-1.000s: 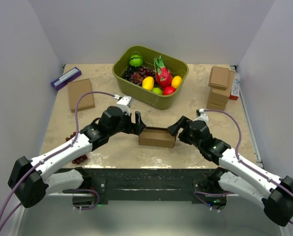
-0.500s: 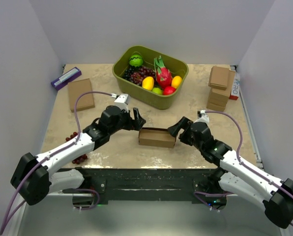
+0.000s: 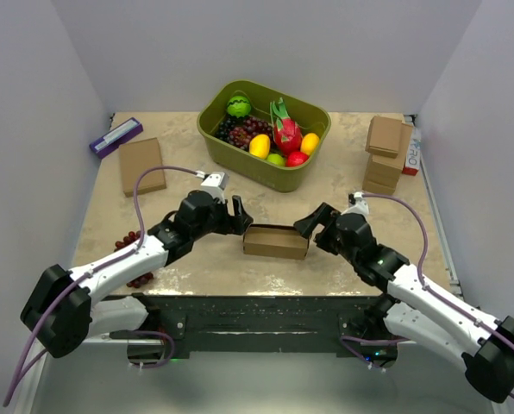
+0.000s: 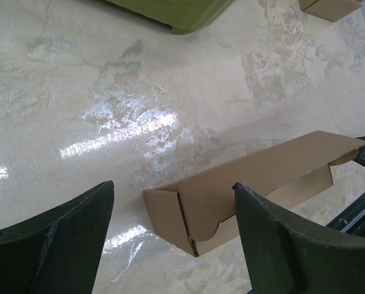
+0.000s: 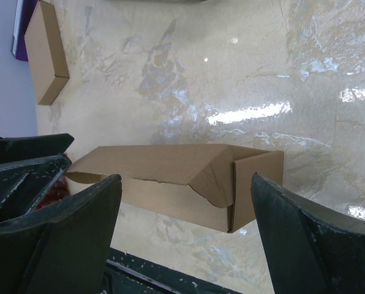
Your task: Fold the paper box
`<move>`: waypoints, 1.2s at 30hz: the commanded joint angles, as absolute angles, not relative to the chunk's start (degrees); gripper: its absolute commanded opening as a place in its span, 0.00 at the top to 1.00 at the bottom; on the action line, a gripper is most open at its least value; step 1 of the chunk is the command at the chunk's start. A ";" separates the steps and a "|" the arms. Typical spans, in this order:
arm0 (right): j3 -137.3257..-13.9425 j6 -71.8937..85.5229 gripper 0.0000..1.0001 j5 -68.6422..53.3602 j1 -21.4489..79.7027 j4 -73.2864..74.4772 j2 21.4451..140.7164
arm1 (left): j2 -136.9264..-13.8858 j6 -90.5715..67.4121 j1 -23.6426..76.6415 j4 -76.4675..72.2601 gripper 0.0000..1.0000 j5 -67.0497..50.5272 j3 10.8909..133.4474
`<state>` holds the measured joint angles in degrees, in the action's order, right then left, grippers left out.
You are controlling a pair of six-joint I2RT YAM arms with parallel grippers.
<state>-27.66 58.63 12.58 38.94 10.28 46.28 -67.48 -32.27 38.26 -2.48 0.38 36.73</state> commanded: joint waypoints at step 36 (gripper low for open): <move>-16.88 64.60 0.76 14.41 38.85 4.40 47.72 | -63.72 -33.22 38.06 -15.20 0.45 -5.54 21.71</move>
